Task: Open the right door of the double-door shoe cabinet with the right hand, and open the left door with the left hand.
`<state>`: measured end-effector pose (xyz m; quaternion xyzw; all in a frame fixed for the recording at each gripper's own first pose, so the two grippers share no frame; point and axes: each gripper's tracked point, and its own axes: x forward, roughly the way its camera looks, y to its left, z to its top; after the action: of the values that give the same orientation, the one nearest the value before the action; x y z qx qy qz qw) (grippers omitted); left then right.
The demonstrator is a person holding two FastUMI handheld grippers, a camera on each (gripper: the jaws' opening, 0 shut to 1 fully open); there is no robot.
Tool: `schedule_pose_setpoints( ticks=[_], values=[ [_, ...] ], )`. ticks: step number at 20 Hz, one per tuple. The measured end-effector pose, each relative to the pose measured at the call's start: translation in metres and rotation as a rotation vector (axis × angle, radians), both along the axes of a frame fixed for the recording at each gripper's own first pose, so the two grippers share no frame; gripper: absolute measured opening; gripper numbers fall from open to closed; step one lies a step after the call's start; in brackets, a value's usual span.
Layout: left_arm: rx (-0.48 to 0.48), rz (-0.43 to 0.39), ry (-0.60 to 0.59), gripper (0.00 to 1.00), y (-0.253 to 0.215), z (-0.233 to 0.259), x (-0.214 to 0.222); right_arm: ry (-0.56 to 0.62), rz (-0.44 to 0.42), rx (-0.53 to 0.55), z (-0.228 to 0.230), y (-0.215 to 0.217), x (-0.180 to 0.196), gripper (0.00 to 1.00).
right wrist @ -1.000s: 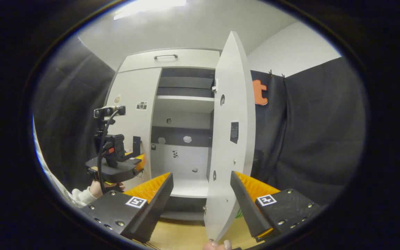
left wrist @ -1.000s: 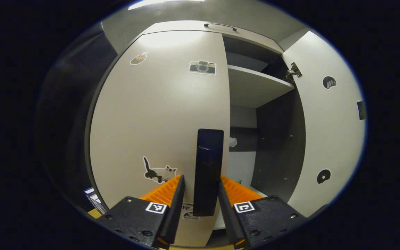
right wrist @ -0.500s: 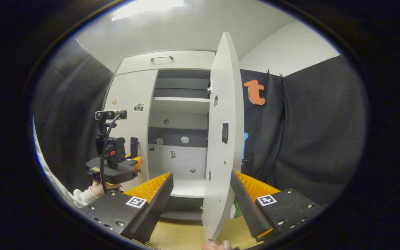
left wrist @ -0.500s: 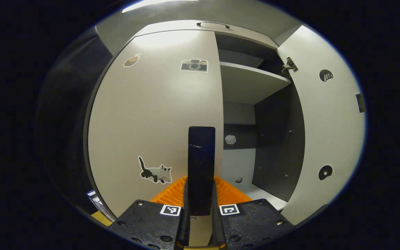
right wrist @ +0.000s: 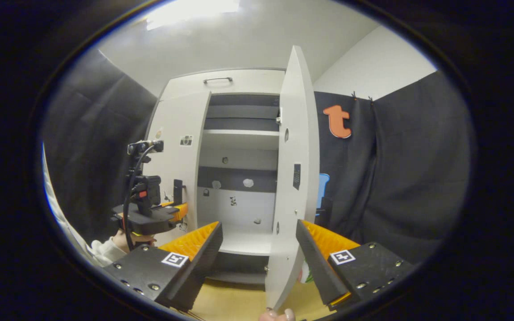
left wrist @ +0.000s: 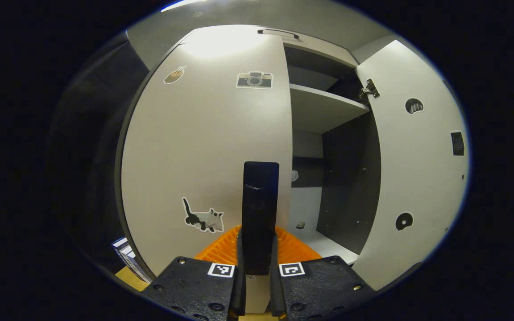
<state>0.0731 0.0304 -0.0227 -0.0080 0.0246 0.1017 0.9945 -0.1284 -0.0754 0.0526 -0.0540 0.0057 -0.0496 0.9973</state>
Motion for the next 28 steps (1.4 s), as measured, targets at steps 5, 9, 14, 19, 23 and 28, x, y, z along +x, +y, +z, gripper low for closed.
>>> schedule_pose_setpoints(
  ticks=[5, 9, 14, 19, 23, 28],
  values=[
    [-0.005, -0.004, 0.007, 0.22, 0.003, 0.006, -0.038, -0.012, 0.114, -0.010, 0.003, 0.030, 0.003, 0.99],
    [-0.002, 0.017, 0.011, 0.22, 0.006, 0.010, -0.065, -0.010, 0.189, -0.009, 0.001, 0.048, 0.000, 0.99],
    [-0.010, 0.034, 0.010, 0.22, 0.015, 0.013, -0.089, -0.007, 0.243, 0.002, 0.000, 0.062, -0.001, 0.96],
    [-0.010, 0.032, 0.002, 0.20, 0.022, 0.015, -0.112, -0.010, 0.278, 0.000, 0.001, 0.077, -0.001, 0.99],
    [-0.011, 0.055, -0.004, 0.18, 0.036, 0.020, -0.134, -0.001, 0.312, -0.010, -0.003, 0.094, 0.001, 0.99],
    [0.005, 0.092, 0.002, 0.18, 0.053, 0.023, -0.156, 0.011, 0.359, -0.025, -0.009, 0.115, 0.007, 0.99]
  ],
)
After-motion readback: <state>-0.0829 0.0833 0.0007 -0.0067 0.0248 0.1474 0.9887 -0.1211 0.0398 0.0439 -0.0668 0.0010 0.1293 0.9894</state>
